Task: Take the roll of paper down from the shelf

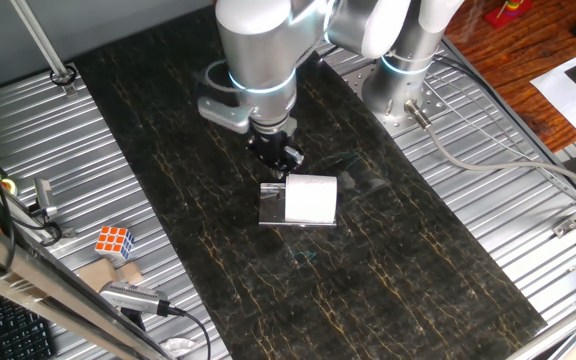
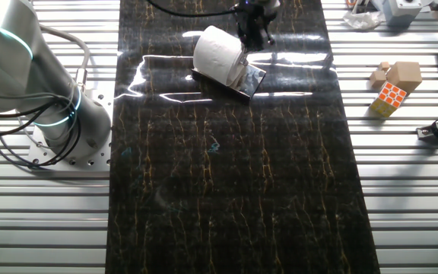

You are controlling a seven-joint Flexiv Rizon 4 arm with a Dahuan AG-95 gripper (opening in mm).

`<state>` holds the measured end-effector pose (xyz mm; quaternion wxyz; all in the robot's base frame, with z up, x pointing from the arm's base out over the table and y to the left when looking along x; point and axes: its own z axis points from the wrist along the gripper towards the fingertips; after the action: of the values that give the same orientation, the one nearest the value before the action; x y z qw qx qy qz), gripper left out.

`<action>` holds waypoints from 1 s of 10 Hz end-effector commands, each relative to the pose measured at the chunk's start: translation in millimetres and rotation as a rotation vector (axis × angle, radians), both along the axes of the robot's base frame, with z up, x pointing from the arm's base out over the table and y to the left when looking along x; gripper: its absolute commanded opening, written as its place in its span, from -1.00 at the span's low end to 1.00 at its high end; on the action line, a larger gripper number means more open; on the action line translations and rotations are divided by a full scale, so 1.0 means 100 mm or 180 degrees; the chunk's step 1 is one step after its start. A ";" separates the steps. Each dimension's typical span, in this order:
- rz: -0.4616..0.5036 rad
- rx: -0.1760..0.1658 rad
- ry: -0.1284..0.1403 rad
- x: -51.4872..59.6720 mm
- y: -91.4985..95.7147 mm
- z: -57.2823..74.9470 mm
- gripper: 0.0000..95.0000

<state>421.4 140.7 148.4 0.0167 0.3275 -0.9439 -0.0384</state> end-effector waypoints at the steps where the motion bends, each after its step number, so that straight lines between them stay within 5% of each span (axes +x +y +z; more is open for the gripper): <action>1: 0.1126 -0.0047 -0.0055 0.00 0.00 0.00 -1.00; 3: 0.1279 -0.0062 -0.0060 0.00 0.00 0.00 -1.00; 9: 0.2336 0.0063 -0.0255 0.00 0.00 0.00 -1.00; 10: 0.2562 0.0056 -0.0290 -0.10 0.12 0.01 -1.00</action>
<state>417.4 147.1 148.4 -0.0044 0.6246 -0.7805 -0.0245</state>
